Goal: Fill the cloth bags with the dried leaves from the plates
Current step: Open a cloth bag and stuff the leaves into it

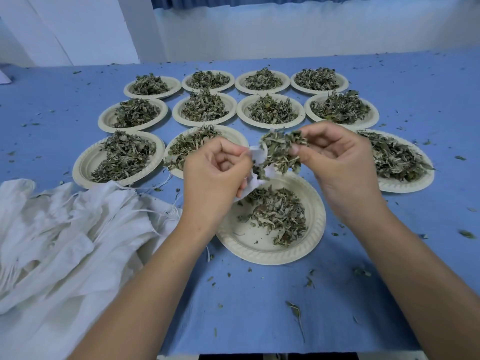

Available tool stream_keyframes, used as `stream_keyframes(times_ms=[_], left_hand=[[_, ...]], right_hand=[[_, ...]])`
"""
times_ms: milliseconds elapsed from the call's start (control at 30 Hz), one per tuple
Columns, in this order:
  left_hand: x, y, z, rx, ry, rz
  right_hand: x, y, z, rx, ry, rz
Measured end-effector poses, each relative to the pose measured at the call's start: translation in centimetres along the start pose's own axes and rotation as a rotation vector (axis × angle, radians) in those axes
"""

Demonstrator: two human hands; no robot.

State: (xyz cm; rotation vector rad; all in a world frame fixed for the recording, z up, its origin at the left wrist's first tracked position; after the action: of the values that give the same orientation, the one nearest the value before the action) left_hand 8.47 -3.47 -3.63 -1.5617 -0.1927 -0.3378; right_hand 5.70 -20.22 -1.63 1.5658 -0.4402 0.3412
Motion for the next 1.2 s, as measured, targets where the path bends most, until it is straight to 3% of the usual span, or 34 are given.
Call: stream_keyframes(times_ms=[133,300,500,600,833,967,1133,1200], left_hand=[[-0.2,-0.3,-0.3,-0.009,0.06,-0.035],[-0.3,-0.2,-0.5,0.001,0.078,-0.051],[-0.2,-0.1,-0.3,0.021,0.036,-0.057],[-0.3,-0.1,-0.4,0.023,0.056,-0.049],[-0.4,-0.2,-0.4,-0.001,0.066,-0.057],[-0.5,-0.2,-0.5,0.017,0.074,-0.063],[-0.4,-0.1,-0.4,0.024,0.053,-0.056],[-0.4,-0.1,-0.5,0.021,0.066,-0.05]], right_hand=[[-0.6,-0.7,-0.9,-0.274,0.045,0.001],[-0.8,-0.4,-1.7,-0.656,0.079,0.26],[-0.7,0.0,-1.4,-0.582,0.175,0.288],[-0.9,0.2,-1.8,-0.629,0.218,0.398],[-1.1,0.3,-2.2,-0.743,0.229,0.471],[-1.0,-0.3,-2.5,-0.774,0.308,0.418],[-0.7,-0.2,-2.0,-0.6,0.224,0.247],[-0.9,0.0,-2.0,-0.594,0.202,0.282]])
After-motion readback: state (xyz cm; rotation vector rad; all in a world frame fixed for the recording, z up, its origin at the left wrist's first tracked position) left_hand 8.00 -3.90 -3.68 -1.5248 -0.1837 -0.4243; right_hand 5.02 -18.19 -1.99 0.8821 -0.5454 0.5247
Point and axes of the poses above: each hand's wrist, its own x-axis towards the middle knuckle, its own z-axis out of the back of the hand, y = z × x, the point moved 4 cm from there along x, towards the middle knuckle, and after that the axes turned 4 degrees about y, right-handed, at the moved point
